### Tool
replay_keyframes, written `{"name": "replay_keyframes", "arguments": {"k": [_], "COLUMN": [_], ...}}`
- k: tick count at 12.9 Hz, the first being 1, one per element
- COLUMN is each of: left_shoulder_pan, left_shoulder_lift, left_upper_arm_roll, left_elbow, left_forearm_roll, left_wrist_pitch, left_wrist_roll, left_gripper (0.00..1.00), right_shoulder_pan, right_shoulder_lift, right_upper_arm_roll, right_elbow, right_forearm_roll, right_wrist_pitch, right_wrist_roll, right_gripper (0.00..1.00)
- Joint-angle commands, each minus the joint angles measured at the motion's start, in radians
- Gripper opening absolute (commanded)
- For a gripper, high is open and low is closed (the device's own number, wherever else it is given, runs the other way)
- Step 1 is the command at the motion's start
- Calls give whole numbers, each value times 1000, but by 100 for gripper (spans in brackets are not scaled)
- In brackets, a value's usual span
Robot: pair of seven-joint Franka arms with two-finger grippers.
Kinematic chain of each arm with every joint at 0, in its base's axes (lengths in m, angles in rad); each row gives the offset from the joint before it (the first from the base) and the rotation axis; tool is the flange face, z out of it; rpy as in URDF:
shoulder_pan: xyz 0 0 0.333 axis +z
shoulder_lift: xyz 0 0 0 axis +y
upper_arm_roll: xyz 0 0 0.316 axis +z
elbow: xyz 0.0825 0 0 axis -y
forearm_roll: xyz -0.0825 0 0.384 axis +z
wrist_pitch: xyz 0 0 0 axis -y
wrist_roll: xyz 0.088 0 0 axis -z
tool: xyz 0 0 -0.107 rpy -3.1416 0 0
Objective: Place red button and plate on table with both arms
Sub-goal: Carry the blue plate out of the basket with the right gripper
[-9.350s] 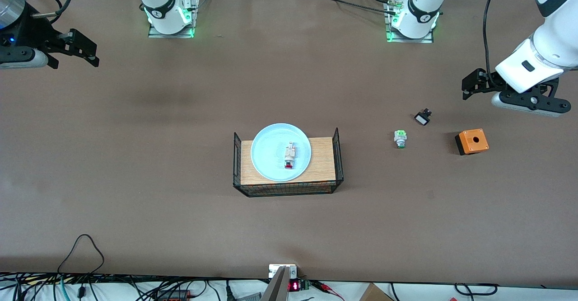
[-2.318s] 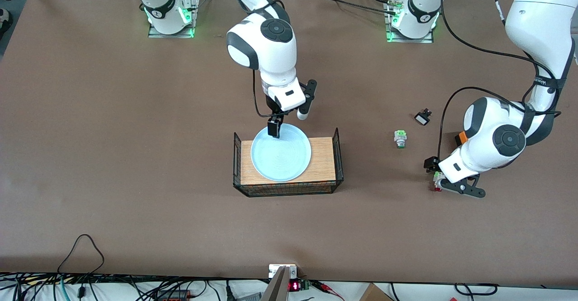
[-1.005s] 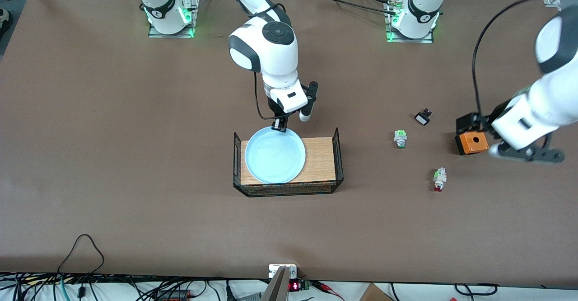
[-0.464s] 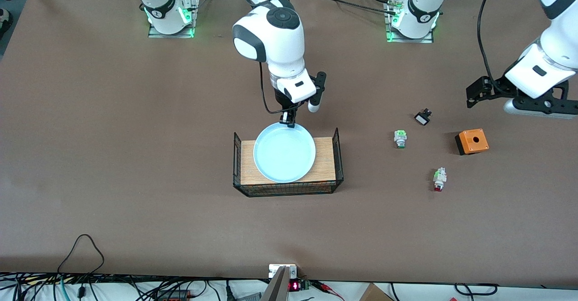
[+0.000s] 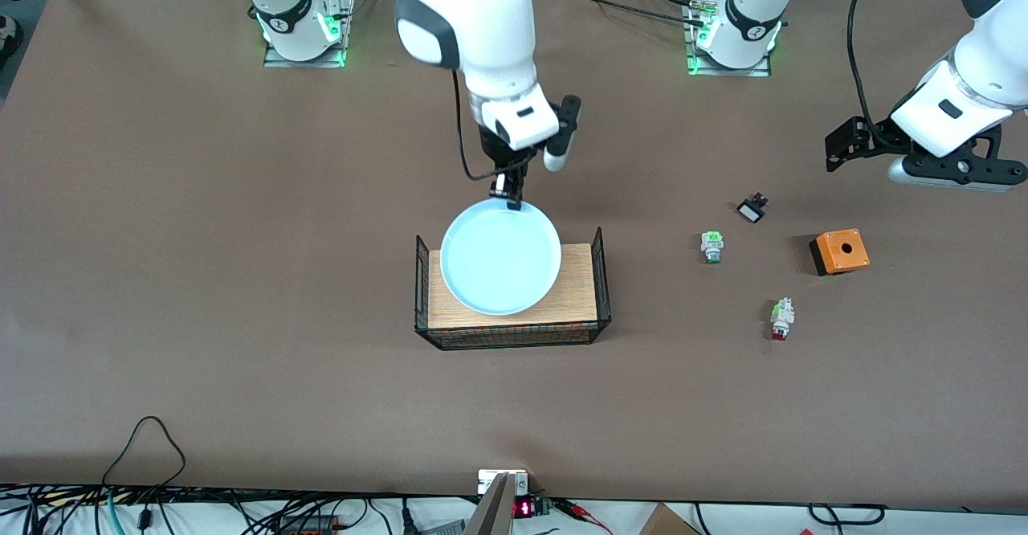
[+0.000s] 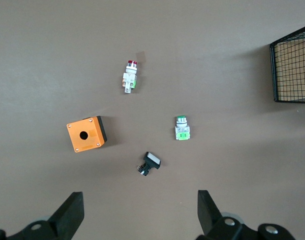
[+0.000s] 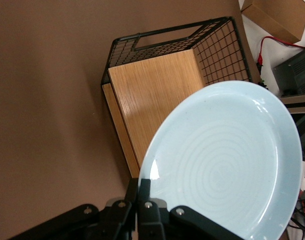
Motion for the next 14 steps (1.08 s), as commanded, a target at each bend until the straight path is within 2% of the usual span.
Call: {"name": "replay_keyframes", "arguments": {"k": [1,3,5,10,14], "left_shoulder_pan": [-16,-16,-16,-17,-17], "left_shoulder_lift": [23,23,21,23,24], "left_upper_arm_roll": [10,7,5,4,4], "left_elbow": [39,41,41,42,42], "left_forearm_roll": [-7,-9,-9,-7,-9], "left_wrist_pitch": [-27,-27,-27,-26,-26], "left_wrist_roll": [17,14,12,14,14], "left_gripper": [100,100,100,100,100], "right_shoulder_pan": [-12,-73,-149,-334,-493], "right_shoulder_lift": [-54,-113,-179,-335,-342], "right_upper_arm_roll": [-3,-6,-6,-10,-14], "right_elbow": [47,35,-20,-264,-362], "right_forearm_roll": [17,57,80,100,102], "right_wrist_pitch": [-159,-257,-288,-263,-194], "right_wrist_roll": [-90,-214,-328,-373,-356], "right_gripper": [0,0,0,0,0]}}
